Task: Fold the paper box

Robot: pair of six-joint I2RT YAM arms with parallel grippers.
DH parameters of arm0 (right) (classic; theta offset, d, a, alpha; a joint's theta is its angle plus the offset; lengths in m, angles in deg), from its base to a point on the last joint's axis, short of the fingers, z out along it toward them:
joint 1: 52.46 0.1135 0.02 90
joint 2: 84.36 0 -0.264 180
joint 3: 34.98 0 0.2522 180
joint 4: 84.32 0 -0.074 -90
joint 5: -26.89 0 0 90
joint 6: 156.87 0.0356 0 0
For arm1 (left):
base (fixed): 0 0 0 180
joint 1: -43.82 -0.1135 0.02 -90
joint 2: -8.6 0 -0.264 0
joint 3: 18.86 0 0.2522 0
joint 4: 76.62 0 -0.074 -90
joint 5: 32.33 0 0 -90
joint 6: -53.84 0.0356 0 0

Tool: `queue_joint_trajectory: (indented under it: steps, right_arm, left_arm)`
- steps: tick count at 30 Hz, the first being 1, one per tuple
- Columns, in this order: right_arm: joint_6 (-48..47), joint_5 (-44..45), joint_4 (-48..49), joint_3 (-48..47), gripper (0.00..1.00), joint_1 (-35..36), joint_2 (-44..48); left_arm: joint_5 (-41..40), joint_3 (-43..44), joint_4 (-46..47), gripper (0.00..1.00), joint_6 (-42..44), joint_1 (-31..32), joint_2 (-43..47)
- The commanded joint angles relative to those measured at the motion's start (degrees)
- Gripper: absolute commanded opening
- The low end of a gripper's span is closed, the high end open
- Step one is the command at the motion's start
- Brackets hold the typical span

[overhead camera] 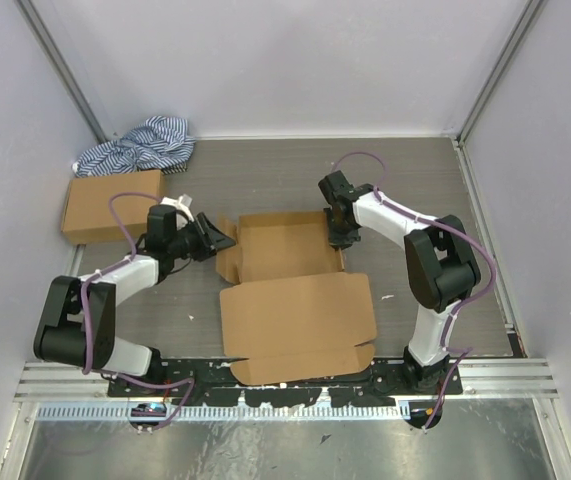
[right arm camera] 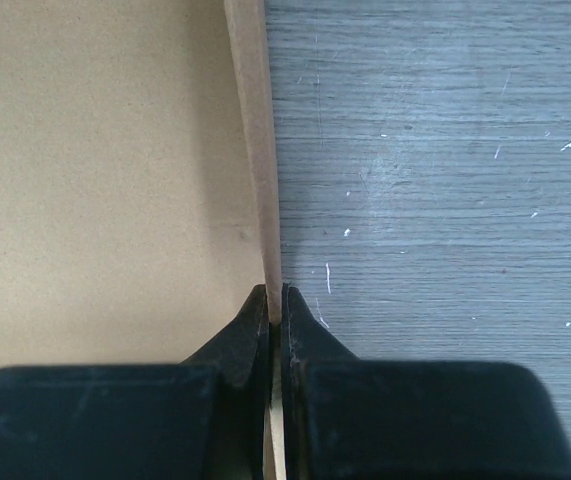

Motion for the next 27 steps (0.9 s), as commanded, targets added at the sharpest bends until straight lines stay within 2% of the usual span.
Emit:
queue_joint_trajectory:
  steps: [1, 5, 9, 14, 20, 25, 27]
  right_arm:
    - [1.0, 1.6, 0.7, -1.3, 0.01, 0.3, -0.8]
    - [1.1, 1.4, 1.0, -1.3, 0.01, 0.3, -1.1]
    - [1.1, 1.0, 1.3, -1.2, 0.01, 0.3, -1.3]
    - [1.1, 0.7, 1.6, -1.0, 0.01, 0.3, -1.0]
    - [0.9, 1.9, 1.3, -0.8, 0.01, 0.3, -0.7]
    - [0.9, 2.3, 1.2, -0.6, 0.01, 0.3, -0.6]
    - [0.9, 2.3, 1.2, -0.7, 0.01, 0.3, -0.5]
  left_arm:
    - [1.3, -0.5, 4.9, 0.53, -1.4, 0.2, 2.9]
    - [0.0, -0.9, 5.3, 0.57, -2.3, 0.2, 6.2]
    - [-1.8, -4.3, 10.6, 0.61, -5.2, 0.2, 6.9]
    - [1.6, -7.0, 19.4, 0.61, -9.9, 0.1, 0.9]
    - [2.9, -12.0, 36.9, 0.57, -18.9, 0.1, -6.3]
    - [3.3, -12.3, 38.3, 0.54, -19.9, 0.1, -8.3]
    - [3.4, -11.7, 35.7, 0.52, -18.6, 0.1, -7.5]
